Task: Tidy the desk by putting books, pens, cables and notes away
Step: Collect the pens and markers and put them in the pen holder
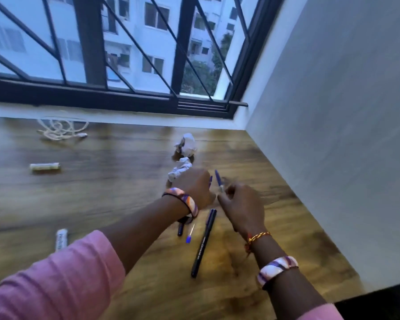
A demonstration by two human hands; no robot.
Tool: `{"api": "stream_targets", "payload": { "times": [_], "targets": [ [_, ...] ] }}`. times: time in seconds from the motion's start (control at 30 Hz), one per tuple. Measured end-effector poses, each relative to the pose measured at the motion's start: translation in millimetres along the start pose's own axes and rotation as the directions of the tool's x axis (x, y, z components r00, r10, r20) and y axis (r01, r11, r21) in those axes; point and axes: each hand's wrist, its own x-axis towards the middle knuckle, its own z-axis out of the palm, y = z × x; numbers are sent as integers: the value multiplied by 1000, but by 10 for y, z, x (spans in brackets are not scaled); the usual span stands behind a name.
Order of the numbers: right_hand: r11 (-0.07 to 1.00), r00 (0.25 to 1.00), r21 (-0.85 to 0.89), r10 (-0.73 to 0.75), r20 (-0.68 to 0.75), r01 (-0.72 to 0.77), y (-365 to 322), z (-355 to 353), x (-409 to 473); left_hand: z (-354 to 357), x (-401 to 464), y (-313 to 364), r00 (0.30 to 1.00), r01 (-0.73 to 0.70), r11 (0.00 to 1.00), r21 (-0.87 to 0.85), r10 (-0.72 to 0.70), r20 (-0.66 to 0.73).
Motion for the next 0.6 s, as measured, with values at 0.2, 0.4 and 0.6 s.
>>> {"api": "stream_targets", "payload": {
  "times": [0.2, 0.4, 0.6],
  "targets": [
    [840, 950, 489, -304, 65, 236, -947, -324, -238, -773, -944, -458, 945, 142, 884, -445, -256, -206],
    [563, 796, 810, -561, 228, 164, -1876, -137, -1014, -1239, -2325, -1042, 755, 293, 818, -496, -516, -405],
    [430, 538, 845, -815, 213, 318, -2874, -98, -1782, -1687, -3724, -1532, 496, 387, 744, -545, -666, -557]
  ]
}}
